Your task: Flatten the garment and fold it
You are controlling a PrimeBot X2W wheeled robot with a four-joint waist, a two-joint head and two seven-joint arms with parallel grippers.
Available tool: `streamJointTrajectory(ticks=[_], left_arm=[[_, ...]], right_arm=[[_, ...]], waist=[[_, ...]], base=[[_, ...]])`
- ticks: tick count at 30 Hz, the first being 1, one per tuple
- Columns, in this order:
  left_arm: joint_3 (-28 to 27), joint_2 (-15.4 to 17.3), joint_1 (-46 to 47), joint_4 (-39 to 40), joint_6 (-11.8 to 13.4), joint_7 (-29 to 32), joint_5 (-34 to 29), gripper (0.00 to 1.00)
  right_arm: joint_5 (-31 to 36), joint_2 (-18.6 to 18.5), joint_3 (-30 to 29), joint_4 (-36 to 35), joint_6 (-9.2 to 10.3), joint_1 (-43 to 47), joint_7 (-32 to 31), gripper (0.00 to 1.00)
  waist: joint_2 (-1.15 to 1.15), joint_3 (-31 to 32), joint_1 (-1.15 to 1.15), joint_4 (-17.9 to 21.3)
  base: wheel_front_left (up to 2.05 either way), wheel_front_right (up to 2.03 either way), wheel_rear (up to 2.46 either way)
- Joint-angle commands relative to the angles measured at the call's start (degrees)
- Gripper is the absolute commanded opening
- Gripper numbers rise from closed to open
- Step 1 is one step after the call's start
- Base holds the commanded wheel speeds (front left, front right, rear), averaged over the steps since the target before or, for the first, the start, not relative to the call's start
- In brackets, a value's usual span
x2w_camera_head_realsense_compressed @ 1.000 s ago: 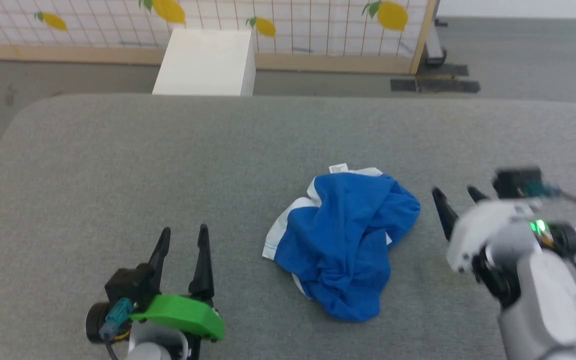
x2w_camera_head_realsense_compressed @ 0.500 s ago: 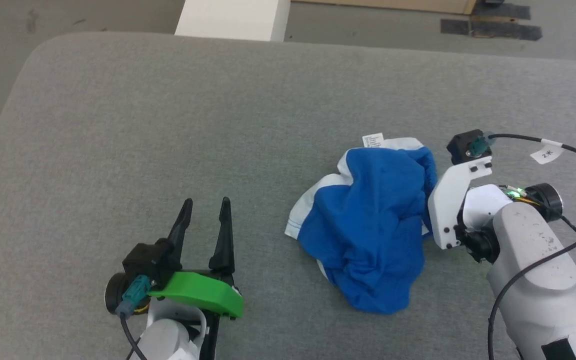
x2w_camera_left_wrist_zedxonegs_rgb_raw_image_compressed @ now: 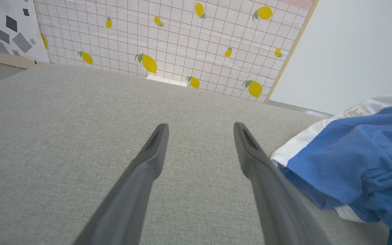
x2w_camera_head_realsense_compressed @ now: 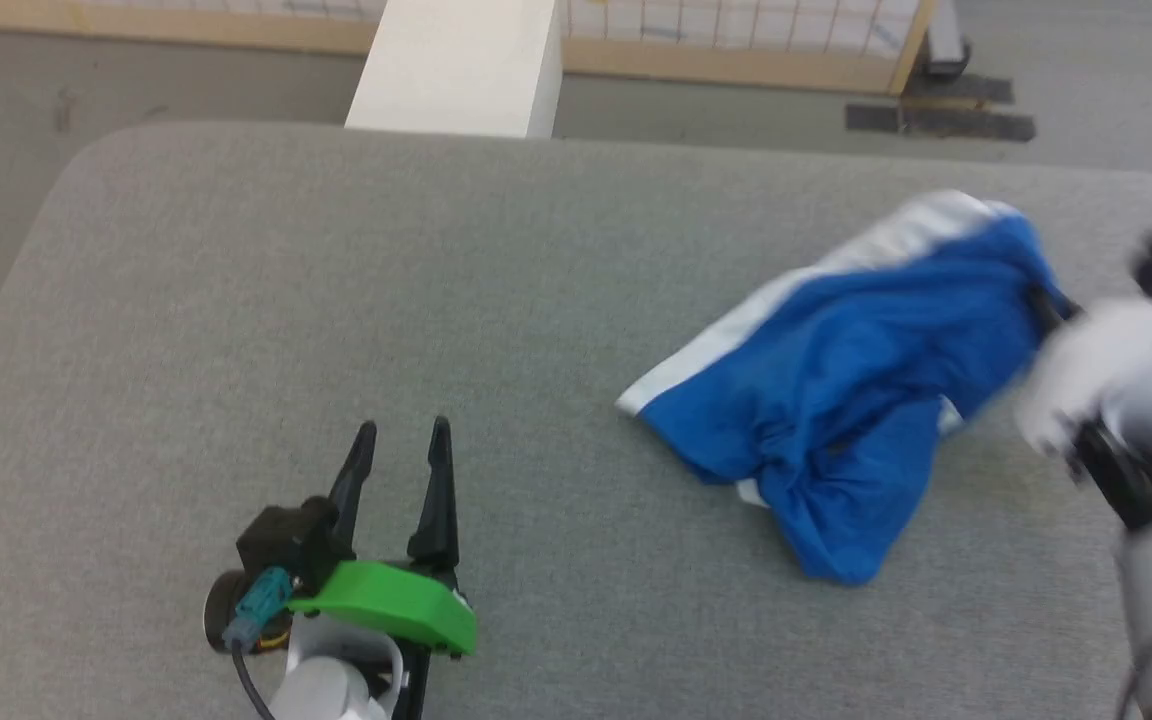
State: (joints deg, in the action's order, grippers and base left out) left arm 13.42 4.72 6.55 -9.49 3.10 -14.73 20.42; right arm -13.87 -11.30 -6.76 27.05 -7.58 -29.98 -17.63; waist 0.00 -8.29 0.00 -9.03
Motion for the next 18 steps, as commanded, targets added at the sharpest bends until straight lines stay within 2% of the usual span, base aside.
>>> streamJointTrajectory(ticks=[1, 3, 5, 8, 9, 10, 11, 18], left_arm=[[-0.28, -0.3, -1.21, -0.18, -0.1, -0.27, 0.13, 1.0], [-0.34, -0.27, -2.05, -0.3, -0.13, -0.27, 0.3, 1.0], [-0.46, -0.25, -2.73, -0.26, -0.11, -0.27, 0.58, 1.0], [-0.5, -0.12, -3.6, -0.33, -0.09, -0.2, 0.94, 1.0], [-0.53, -0.08, -3.81, -0.29, -0.07, -0.13, 1.1, 1.0], [-0.54, -0.05, -3.95, -0.26, -0.07, -0.06, 1.23, 1.0], [-0.48, -0.03, -4.04, -0.29, -0.1, 0.09, 1.36, 1.0], [0.04, -0.67, -2.44, -0.27, -0.95, 3.2, 5.08, 1.0]], right_arm=[[0.32, 0.2, -3.35, -1.95, 0.09, 5.25, 0.32, 0.0], [1.04, 1.75, -7.54, -5.12, 0.09, 11.43, -1.01, 0.0], [1.08, 4.37, -9.37, -8.41, 0.09, 17.45, -3.69, 0.0], [-0.47, 7.32, -9.29, -12.91, 0.09, 24.81, -7.99, 0.0], [-1.25, 7.8, -8.95, -14.32, 0.09, 26.65, -8.79, 0.05], [-1.71, 8.03, -8.86, -15.42, 0.09, 27.63, -8.75, 0.31], [-2.41, 8.22, -9.26, -16.45, 0.09, 28.38, -8.32, 1.0], [-6.15, 8.4, -13.96, -20.11, 0.09, 28.14, 0.29, 1.0]], waist=[[0.0, 3.86, 0.0, 2.48], [0.0, 4.82, 0.0, 3.06], [0.0, 5.41, 0.0, 3.68], [0.0, 6.03, 0.0, 4.72], [0.0, 6.07, 0.0, 5.11], [0.0, 6.11, 0.0, 5.48], [0.0, 6.2, 0.0, 5.8], [0.0, 6.57, 0.0, 7.89]], base=[[0.0, 0.0, 0.0], [0.0, 0.0, 0.0], [0.0, 0.0, 0.0], [0.0, 0.0, 0.0], [0.0, 0.0, 0.0], [0.0, 0.0, 0.0], [0.0, 0.0, 0.0], [0.0, 0.0, 0.0]])
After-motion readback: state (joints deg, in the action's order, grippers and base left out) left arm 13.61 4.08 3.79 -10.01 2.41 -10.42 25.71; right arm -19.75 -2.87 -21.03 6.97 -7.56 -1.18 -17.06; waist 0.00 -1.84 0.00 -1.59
